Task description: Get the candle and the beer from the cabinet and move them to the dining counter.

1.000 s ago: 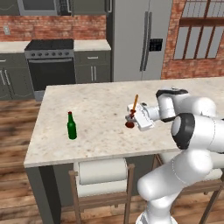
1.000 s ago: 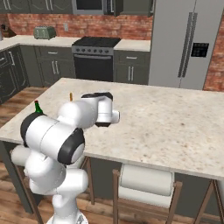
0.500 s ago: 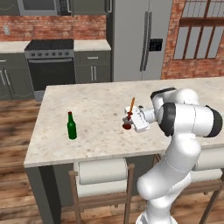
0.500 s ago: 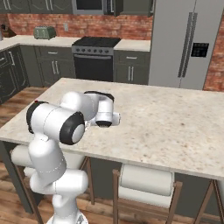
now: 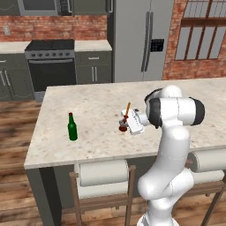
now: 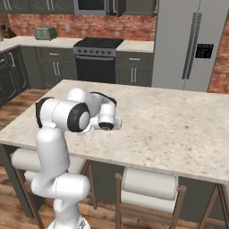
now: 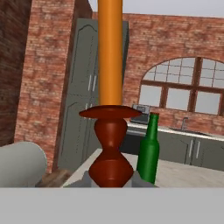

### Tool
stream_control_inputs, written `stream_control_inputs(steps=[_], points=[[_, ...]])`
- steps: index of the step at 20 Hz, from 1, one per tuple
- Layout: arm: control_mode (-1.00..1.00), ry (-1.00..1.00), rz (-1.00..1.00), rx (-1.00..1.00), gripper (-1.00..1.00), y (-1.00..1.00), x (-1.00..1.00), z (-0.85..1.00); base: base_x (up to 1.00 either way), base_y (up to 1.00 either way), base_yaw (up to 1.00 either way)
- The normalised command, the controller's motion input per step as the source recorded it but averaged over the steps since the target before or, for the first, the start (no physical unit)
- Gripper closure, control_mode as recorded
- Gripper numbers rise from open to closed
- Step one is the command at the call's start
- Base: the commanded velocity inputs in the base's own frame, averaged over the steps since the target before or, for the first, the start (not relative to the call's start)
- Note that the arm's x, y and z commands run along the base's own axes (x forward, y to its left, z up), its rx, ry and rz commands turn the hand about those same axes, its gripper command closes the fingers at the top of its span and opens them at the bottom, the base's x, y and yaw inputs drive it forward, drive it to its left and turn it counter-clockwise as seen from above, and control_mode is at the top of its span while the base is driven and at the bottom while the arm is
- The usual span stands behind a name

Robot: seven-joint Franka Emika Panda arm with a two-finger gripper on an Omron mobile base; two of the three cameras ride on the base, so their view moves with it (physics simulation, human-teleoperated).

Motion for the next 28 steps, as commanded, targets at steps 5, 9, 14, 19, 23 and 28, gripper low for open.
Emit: stream_control_inputs(steps=[5, 9, 14, 19, 23, 28], points=[[-1.0, -0.01, -0.02, -0.03, 1.0, 0.02, 0.13, -0.09, 0.0, 0.0, 0.0], [-1.0, 0.0, -0.03, -0.08, 1.0, 0.17, 0.29, -0.22, 0.0, 0.0, 0.0], [-1.0, 0.0, 0.0, -0.03, 1.0, 0.19, 0.33, -0.29, 0.0, 0.0, 0.0], [-1.0, 0.0, 0.0, 0.0, 1.0, 0.2, 0.36, -0.34, 0.0, 0.0, 0.0], [-1.0, 0.0, 0.0, 0.0, 1.0, 0.16, 0.38, -0.43, 0.0, 0.0, 0.0], [-1.0, 0.0, 0.0, 0.0, 1.0, 0.11, 0.39, -0.44, 0.0, 0.0, 0.0]])
